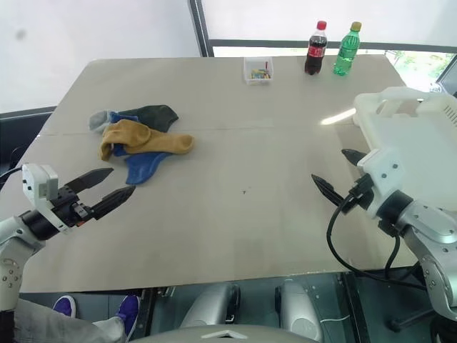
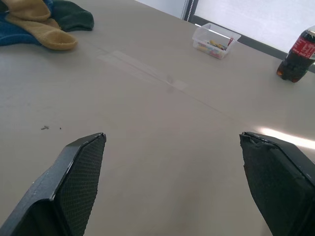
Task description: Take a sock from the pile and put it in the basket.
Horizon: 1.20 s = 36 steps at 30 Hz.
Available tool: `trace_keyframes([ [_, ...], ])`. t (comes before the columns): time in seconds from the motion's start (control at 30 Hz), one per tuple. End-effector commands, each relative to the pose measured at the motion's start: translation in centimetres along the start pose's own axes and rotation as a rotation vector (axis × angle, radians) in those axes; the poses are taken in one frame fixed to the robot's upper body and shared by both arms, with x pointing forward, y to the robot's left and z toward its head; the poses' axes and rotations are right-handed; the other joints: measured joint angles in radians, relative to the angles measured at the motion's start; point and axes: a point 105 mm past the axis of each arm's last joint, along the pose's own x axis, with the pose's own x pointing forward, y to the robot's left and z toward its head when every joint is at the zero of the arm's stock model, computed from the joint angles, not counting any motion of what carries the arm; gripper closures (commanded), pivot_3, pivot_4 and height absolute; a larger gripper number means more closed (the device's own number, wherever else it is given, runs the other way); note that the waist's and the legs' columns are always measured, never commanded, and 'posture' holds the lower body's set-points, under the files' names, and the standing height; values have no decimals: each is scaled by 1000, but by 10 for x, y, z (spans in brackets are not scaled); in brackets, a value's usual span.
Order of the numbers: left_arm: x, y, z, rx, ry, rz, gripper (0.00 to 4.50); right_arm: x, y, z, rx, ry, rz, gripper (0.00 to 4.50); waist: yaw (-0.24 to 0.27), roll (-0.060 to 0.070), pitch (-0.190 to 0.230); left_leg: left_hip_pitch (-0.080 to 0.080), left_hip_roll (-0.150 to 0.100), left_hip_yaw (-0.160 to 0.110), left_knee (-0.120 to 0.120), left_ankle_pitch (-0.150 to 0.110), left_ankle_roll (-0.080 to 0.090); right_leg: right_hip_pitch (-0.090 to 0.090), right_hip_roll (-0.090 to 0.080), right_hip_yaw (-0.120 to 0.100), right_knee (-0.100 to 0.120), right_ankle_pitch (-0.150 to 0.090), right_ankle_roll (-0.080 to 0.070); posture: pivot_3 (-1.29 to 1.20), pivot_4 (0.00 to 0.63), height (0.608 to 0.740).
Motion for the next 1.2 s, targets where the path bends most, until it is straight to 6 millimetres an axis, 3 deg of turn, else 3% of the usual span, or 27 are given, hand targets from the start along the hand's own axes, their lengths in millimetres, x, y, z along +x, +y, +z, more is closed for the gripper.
trace_keyframes([
  [0.03,3,-3,10,30,-46,-4,54,1,1,8,-32,-28,16,0,0,0,0,0,0,0,0,0,0,0,0,0,0,0,0,0,150,740],
  [0.23,10,-4,12,15,-72,-7,54,3,1,8,-36,-35,27,0,-4,1,0,-3,-4,-8,0,0,0,2,-2,-8,-1,0,0,0,150,740],
  [0.4,11,-2,10,1,-75,6,54,3,-1,7,-32,-43,3,0,-23,12,7,-3,-37,-69,0,7,-2,26,-16,-64,-6,-14,3,0,150,740],
  [0.5,13,1,9,-11,-76,31,54,5,-1,8,-40,-50,4,0,-3,13,8,-4,-30,-62,-2,11,-9,22,-21,-56,-4,-15,1,0,150,740],
  [0.77,32,2,16,-178,-146,137,54,7,-2,9,-58,-75,0,0,2,12,7,-3,-29,-54,-2,9,-5,19,-22,-48,-1,-15,1,0,150,740],
  [0.97,46,1,3,-378,-45,230,54,11,1,12,-66,-105,0,0,1,12,7,-2,-29,-54,-2,10,-7,19,-22,-47,1,-15,1,0,150,740],
  [1.2,54,33,-7,-587,-156,501,54,32,17,25,-151,-154,12,0,3,11,7,-1,-29,-51,0,11,-9,19,-21,-46,4,-15,1,0,150,740],
])
